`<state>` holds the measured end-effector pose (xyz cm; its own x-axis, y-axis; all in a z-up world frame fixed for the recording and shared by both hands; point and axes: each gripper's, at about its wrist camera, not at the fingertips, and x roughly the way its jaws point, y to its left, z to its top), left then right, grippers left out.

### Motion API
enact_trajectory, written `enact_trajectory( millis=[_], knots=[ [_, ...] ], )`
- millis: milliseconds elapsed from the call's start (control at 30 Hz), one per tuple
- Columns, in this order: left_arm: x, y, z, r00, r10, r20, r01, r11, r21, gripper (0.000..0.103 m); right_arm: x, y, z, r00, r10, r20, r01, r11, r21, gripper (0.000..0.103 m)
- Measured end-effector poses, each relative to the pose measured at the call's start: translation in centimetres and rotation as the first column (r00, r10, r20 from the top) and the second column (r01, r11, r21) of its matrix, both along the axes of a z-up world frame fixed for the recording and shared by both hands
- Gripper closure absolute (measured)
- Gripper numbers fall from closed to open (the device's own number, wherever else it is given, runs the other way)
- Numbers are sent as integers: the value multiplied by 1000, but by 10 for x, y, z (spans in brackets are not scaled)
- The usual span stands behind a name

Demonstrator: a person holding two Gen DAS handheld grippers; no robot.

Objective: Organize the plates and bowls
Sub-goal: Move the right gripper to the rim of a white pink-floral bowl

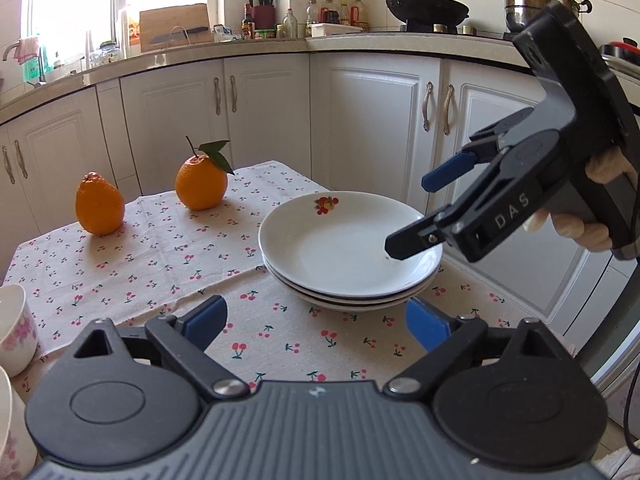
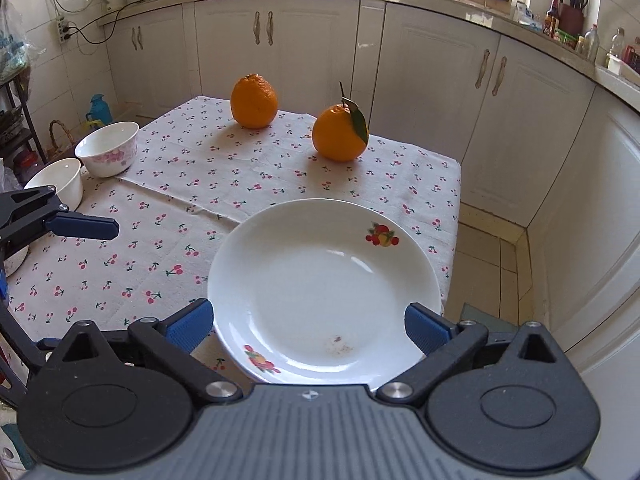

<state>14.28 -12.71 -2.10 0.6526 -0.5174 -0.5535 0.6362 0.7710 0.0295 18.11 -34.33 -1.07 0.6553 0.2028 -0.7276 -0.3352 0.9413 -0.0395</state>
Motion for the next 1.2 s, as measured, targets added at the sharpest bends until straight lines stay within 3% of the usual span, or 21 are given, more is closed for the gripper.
enact_trajectory(
  millis=[300, 467, 867, 1033, 1200],
  knots=[
    [-34, 45, 9, 995, 86, 54, -86, 996, 10, 7, -23, 57, -12, 989, -135, 53, 134, 991, 26, 0],
    [-51, 79, 13, 987, 142, 70, -143, 990, 5, 7, -38, 95, -15, 987, -142, 81, 141, 990, 15, 0],
    [-89, 182, 7, 940, 324, 104, -329, 943, 39, 7, -51, 194, -3, 989, 71, 132, -76, 996, 38, 0],
    [-96, 218, -6, 921, 379, 90, -385, 921, 68, 7, -47, 238, 0, 968, 219, 122, -228, 972, 62, 0],
    [-93, 240, -23, 923, 383, 48, -385, 920, 76, 7, -44, 274, -5, 940, 328, 88, -334, 941, 54, 0]
  ],
)
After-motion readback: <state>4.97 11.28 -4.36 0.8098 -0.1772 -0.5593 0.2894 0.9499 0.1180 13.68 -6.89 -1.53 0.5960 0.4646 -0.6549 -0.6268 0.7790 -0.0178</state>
